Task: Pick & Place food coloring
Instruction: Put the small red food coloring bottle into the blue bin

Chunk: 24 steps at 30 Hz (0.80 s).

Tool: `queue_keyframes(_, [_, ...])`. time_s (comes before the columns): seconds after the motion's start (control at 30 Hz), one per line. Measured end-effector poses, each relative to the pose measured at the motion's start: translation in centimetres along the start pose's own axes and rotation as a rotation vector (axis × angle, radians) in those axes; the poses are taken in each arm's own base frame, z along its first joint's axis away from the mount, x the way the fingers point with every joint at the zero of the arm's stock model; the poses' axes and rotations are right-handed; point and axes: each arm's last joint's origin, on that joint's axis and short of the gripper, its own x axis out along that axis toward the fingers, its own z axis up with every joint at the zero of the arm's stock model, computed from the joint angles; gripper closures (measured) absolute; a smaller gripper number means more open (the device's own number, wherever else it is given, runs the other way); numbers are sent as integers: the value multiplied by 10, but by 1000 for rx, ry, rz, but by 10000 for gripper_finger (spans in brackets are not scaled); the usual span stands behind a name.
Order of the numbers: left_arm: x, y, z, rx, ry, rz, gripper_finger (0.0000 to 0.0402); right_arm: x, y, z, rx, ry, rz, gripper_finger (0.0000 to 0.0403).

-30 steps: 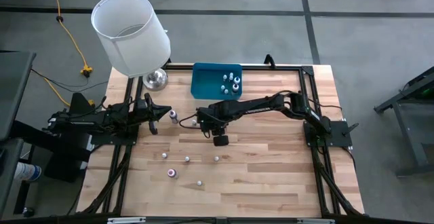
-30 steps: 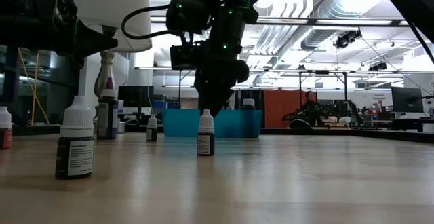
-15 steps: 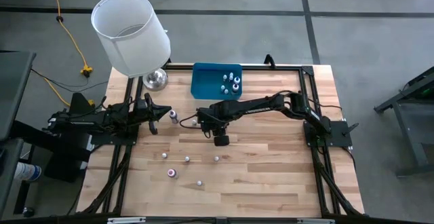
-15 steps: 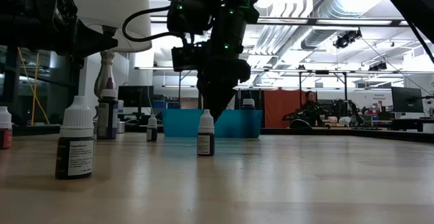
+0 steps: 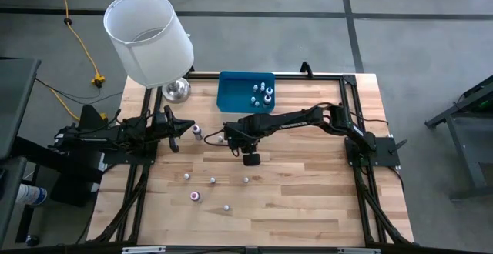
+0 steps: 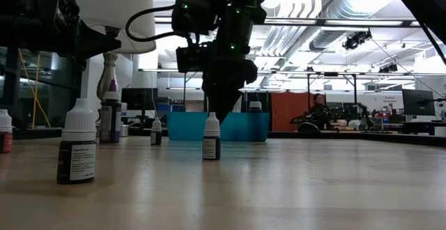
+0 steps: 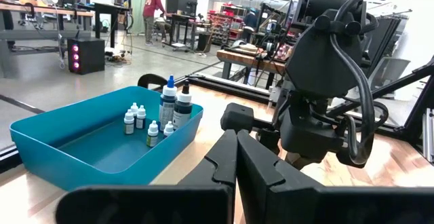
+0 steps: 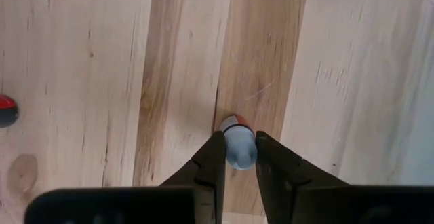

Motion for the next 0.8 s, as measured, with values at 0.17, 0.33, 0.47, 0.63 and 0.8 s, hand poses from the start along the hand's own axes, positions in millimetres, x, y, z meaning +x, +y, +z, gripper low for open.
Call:
queue_keyframes(0.17, [0, 0, 0, 0, 0, 0, 401, 0, 0, 0, 0, 2, 1, 344])
queue_keyframes(0.33, [0, 0, 0, 0, 0, 0, 401, -19, -2, 5, 5, 13, 2, 350])
queue_keyframes(0.47, [0, 0, 0, 0, 0, 0, 401, -58, -13, 18, 43, -24, -9, 349])
queue_keyframes(0.63, [0, 0, 0, 0, 0, 0, 401, -108, -36, 31, 86, -131, -44, 349])
queue_keyframes(0.8, [0, 0, 0, 0, 0, 0, 401, -139, -67, 29, 148, -198, -78, 348])
